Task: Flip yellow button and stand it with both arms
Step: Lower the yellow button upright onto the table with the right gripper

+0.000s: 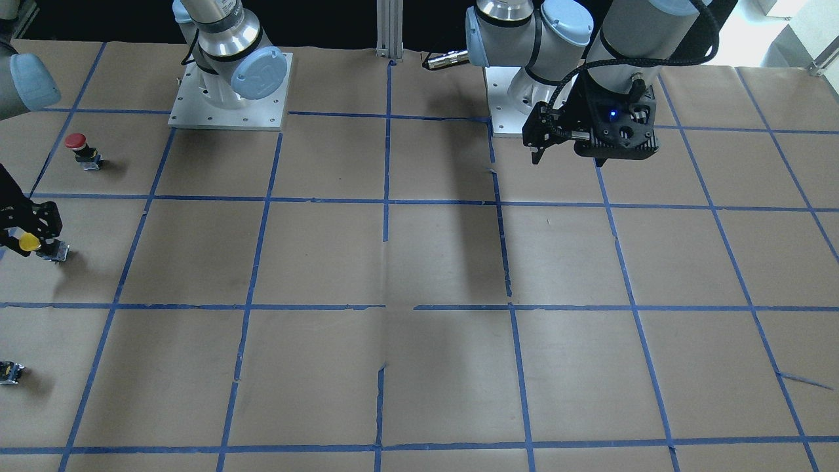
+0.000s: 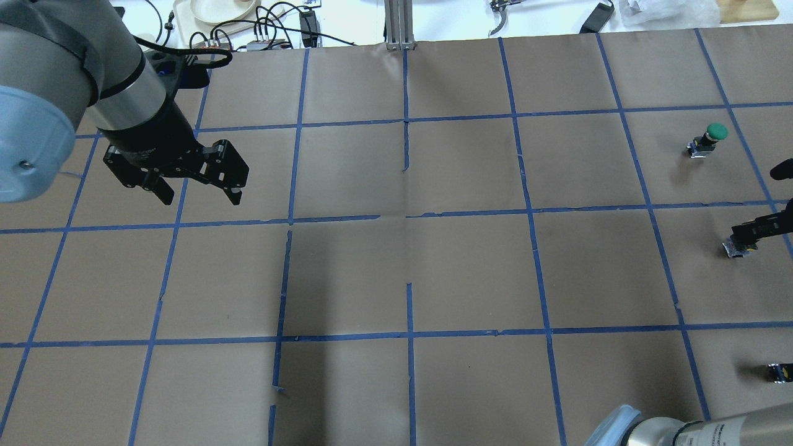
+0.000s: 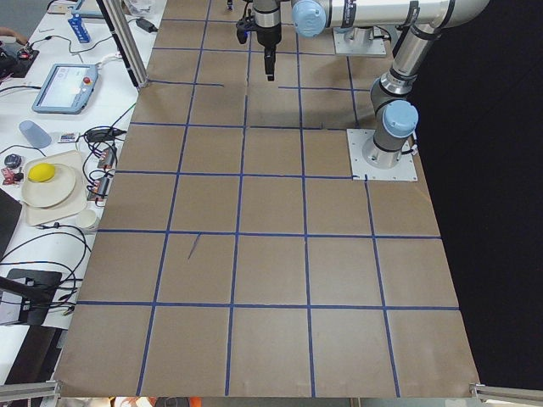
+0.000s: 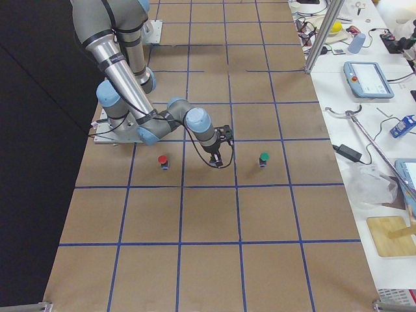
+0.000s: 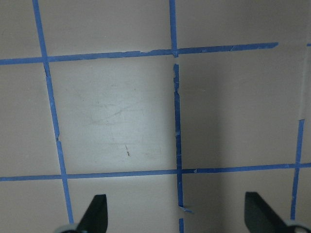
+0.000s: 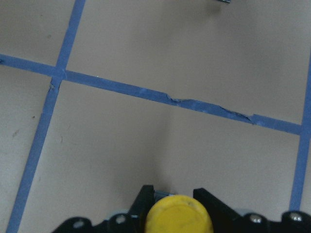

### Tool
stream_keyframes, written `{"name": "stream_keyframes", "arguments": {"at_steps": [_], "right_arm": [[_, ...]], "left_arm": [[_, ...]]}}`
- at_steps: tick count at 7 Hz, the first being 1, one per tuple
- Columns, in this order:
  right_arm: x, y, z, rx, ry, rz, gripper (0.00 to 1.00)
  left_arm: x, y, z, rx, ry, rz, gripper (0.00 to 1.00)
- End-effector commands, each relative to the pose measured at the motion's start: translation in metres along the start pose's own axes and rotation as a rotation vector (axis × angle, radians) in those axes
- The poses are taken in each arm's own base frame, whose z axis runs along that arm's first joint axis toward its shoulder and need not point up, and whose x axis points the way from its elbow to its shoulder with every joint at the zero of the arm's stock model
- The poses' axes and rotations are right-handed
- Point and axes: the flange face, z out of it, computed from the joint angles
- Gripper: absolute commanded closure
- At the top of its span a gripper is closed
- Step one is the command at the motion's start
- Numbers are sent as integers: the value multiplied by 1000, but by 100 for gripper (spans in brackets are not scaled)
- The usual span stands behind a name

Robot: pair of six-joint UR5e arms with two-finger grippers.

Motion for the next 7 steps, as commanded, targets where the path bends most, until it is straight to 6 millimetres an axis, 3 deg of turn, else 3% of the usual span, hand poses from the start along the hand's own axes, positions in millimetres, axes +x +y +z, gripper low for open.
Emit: {"name": "stream_keyframes", "arguments": {"at_steps": [1,3,5,7], "right_arm": [[-1,-2,-1,14,-15,3,3],[-1,-3,-5,10,-19,2,0],[-5,-23,-57,24,-10,-13,0],[-10,-78,-109,-40,-45,-71,0]], "left_arm": [[0,-1,1,-2,0,-1,0],[0,-1,1,-1,3,-1,0],[1,-1,1,0,6,2,0],[1,0,-2,6,3,0,0]]}}
